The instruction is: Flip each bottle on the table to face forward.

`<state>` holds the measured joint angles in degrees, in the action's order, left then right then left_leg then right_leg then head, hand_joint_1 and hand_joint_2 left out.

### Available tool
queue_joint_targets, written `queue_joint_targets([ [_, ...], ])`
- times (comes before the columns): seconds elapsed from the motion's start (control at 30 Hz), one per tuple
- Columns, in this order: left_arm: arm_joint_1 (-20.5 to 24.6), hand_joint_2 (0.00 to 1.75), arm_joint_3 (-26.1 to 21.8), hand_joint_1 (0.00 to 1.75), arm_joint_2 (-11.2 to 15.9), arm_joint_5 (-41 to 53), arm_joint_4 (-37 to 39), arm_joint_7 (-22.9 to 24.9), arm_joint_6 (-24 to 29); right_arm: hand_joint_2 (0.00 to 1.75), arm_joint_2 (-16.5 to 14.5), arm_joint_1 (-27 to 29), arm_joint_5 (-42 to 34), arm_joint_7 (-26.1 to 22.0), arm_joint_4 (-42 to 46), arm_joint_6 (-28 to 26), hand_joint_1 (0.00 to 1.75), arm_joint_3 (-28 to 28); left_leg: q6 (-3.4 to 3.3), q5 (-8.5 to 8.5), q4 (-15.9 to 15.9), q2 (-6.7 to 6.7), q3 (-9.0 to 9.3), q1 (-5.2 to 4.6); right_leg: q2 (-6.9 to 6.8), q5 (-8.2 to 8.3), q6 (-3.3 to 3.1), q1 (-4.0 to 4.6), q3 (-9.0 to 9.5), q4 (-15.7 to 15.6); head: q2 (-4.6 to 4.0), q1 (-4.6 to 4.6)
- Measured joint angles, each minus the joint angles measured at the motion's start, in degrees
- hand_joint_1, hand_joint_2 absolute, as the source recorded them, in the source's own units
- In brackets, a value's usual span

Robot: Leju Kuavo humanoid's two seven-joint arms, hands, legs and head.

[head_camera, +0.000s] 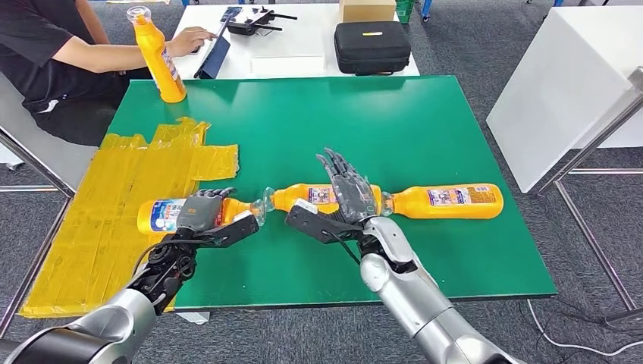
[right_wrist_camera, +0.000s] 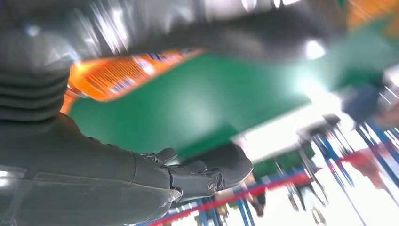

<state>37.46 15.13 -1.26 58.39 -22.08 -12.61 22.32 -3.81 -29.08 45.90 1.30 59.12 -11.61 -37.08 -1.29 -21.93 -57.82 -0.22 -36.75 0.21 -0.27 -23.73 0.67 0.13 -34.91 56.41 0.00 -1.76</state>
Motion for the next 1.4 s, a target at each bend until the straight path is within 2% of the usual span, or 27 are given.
queue_joint_targets([
  [0.1,0.6,0.00,0.0,0.00,0.2,-1.7,0.2,-1.4,-2.6,1.75,0.7,0.0,1.5,3.2,-0.1,3.9,0.00,-0.6,0.02,0.05,0.0,-0.05,0.00,0.00,-0.08,0.00,0.00,-0.01,0.03,0.0,0.00,0.00],
  [0.4,0.7,0.00,-0.1,0.00,0.0,-3.6,0.6,-2.9,-4.0,1.75,1.7,-0.5,2.2,4.4,-0.3,5.4,0.00,-1.6,0.01,0.07,0.0,-0.10,0.00,-0.01,-0.13,0.00,0.00,-0.05,0.05,0.0,0.00,0.02],
  [0.53,0.8,0.00,-1.7,0.00,-0.1,-9.7,0.4,-7.8,-5.9,1.75,1.9,-1.7,3.9,5.4,-2.3,7.4,0.00,-2.0,-0.02,0.11,0.0,-0.11,-0.01,-0.01,-0.15,0.01,0.00,-0.04,0.06,0.0,0.00,0.02],
  [0.63,0.3,0.00,-4.6,0.00,-0.2,-18.2,-1.4,-13.0,-7.8,1.75,1.4,-3.5,6.4,4.8,-6.4,6.9,0.00,-2.2,0.01,0.15,0.0,-0.10,-0.03,0.00,-0.14,0.06,0.01,-0.02,0.03,0.0,0.00,0.02],
  [0.73,-1.6,0.00,-8.1,0.00,-0.4,-28.8,-6.3,-17.4,-11.1,1.75,0.0,-6.1,8.9,4.1,-12.8,5.5,0.00,-2.4,0.02,0.19,0.0,-0.06,-0.07,0.00,-0.11,0.12,-0.04,0.00,-0.05,0.0,0.00,0.02],
  [0.8,-2.9,0.00,-10.0,0.00,-0.6,-34.1,-10.5,-18.6,-12.6,1.75,-0.8,-7.4,10.0,3.7,-16.6,4.5,0.00,-2.4,0.01,0.20,0.0,-0.06,-0.11,0.01,-0.12,0.13,-0.07,0.00,-0.08,0.0,0.00,0.03],
  [0.97,-5.9,0.00,-12.1,0.00,-0.9,-39.9,-19.1,-20.0,-13.4,1.75,-1.9,-8.9,11.5,3.7,-22.2,2.4,0.00,-2.6,0.00,0.21,0.0,-0.07,-0.24,0.01,-0.13,0.13,-0.07,0.00,-0.20,0.0,0.00,0.02],
  [1.13,-9.9,0.00,-12.3,0.00,-1.4,-46.7,-30.1,-19.2,-13.7,1.75,-1.7,-9.1,13.7,5.6,-24.4,0.1,0.00,-2.4,0.00,0.20,0.0,-0.07,-0.31,0.01,-0.13,0.12,-0.07,-0.03,-0.28,0.0,0.00,0.02],
  [1.4,-16.3,0.00,-12.1,0.00,-2.3,-50.6,-46.2,-18.0,-14.5,1.75,-0.4,-9.6,16.0,5.9,-27.8,1.2,0.00,-0.5,-0.01,0.19,0.0,-0.07,-0.37,0.00,-0.13,0.13,-0.06,-0.04,-0.32,0.0,0.00,0.02],
])
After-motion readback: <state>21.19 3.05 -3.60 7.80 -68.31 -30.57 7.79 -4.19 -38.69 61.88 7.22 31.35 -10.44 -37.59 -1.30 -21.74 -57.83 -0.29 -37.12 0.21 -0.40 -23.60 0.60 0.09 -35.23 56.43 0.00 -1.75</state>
